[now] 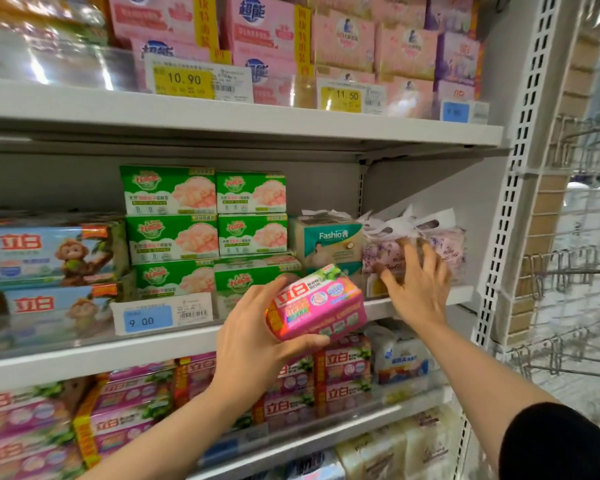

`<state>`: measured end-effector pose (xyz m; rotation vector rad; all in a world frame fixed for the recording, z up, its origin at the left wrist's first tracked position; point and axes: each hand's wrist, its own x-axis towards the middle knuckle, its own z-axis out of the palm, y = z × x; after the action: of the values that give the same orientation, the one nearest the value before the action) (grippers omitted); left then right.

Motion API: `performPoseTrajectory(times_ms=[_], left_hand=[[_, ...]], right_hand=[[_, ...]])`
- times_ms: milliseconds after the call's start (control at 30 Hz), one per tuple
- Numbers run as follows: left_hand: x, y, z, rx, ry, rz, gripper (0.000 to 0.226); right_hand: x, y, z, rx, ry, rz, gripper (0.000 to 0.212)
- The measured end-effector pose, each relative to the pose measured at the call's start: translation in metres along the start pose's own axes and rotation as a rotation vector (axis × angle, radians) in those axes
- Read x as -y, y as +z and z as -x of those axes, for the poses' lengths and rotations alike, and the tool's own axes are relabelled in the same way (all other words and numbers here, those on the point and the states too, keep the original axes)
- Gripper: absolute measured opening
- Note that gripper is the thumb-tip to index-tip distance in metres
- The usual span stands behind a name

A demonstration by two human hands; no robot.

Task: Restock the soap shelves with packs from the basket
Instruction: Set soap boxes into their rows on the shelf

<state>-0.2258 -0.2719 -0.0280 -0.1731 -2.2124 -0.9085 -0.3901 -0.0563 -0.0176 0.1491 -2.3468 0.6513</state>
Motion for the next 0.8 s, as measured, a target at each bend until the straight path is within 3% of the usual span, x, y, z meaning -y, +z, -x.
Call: performPoseTrajectory(times_ms=[233,333,533,667,800], left_hand=[[0.005,-0.033,0.000,-0.184,0.230,-0.163,0.083],[0.013,-0.063,-0.001,-0.215,0.275,-0.211,0.080],[0.040,-0.126,0.031,-0.259,0.220,-0.254,0.073],[0.057,-0.138,0.075,-0.201,0.167,-0.235,0.068],[0.080,-0.129,0.112,-0.142,0.132,-0.291,0.065]], right_hand=[[0.005,-0.014,0.002,0.066,0.010,0.055,0.066],[0.020,-0.020,0.009,-0.003,-0.020,0.038,0.068],[0.071,-0.018,0.051,-0.162,-0.218,-0.120,0.060],[0.092,0.008,0.106,-0.126,-0.395,-0.155,0.055],[0.097,0.038,0.157,-0.015,-0.435,-0.184,0.053]])
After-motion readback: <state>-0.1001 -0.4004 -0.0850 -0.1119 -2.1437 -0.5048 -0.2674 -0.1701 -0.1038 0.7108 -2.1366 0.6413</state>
